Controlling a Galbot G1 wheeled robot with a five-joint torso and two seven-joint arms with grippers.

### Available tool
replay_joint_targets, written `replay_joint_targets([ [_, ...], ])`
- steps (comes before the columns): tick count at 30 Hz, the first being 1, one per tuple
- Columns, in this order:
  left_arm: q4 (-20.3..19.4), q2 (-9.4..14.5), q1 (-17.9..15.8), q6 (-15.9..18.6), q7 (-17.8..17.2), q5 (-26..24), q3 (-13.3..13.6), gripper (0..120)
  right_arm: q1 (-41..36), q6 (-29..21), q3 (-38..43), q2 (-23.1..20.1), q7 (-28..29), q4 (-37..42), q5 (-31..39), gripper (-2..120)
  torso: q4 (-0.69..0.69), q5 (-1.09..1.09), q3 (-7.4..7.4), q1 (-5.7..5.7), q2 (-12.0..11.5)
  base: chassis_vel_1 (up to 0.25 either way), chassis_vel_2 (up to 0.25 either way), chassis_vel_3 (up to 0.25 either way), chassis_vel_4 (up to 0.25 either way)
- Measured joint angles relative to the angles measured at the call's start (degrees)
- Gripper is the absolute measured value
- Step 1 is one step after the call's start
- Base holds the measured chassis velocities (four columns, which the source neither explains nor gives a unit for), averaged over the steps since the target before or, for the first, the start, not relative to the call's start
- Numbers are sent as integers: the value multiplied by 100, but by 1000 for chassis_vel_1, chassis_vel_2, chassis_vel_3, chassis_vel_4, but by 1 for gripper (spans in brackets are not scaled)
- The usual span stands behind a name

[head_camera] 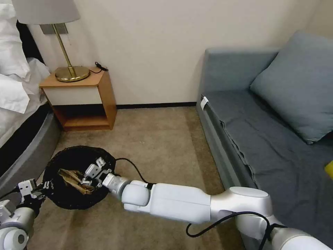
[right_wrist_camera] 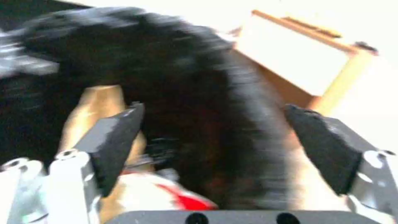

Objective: Pick up the trash bin, then pick up the garbage on the floor and place it into the trash bin.

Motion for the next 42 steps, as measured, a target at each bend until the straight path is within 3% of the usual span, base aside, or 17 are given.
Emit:
replay_joint_targets([
  [3, 2, -10, -5, 134, -176, -171, 74, 2, 83, -234, 411, -409, 464, 343, 11, 99, -2, 0, 0, 0, 0, 0, 0, 0, 0],
  [9, -31, 3, -57, 416, -513, -465, 170, 2, 144, -570, 927, -903, 939, 985, 251, 100, -3, 0, 0, 0, 0, 0, 0, 0, 0],
  [13, -23, 62, -123, 677, -844, -787, 212, 2, 121, -1267, 1431, -1486, 1920, 1984, 1163, 100, 0, 1, 0, 0, 0, 0, 0, 0, 0],
  [14, -23, 62, -123, 677, -844, -787, 212, 2, 121, -1267, 1431, -1486, 1920, 1984, 1163, 100, 0, 1, 0, 0, 0, 0, 0, 0, 0],
  [18, 50, 80, -208, 949, -1219, -1067, 183, 2, -163, -1603, 2059, -2524, 2353, 2723, 1466, 100, -2, 2, 0, 0, 0, 0, 0, 0, 0],
  [24, 71, 58, -303, 1193, -1578, -1379, 206, 2, -1048, -1868, 3072, -3260, 2431, 3427, 1410, 100, -2, 2, 0, 0, 0, 0, 0, 0, 0],
  [29, 99, -30, -409, 1337, -1849, -1571, 352, 2, -2461, -1983, 4527, -3928, 2077, 4440, 959, 100, -4, 2, -1, 0, 0, 0, 0, 0, 0],
  [33, 141, -165, -373, 1395, -1976, -1662, 304, 2, -2997, -1944, 4947, -4076, 1968, 4714, 840, 100, -7, 0, -1, 0, 0, 0, 0, 0, 0],
  [37, 157, -347, -312, 1483, -2375, -1801, 224, 2, -3792, -1889, 5620, -4100, 1771, 5061, 695, 100, 3, 2, -1, 0, 0, 0, 0, 0, 0],
  [42, 139, -386, -345, 1600, -2757, -2105, 256, 2, -4809, -1803, 6590, -4049, 1487, 5427, 412, 100, -1, 6, -2, 0, 1, 0, 0, 0, 0],
])
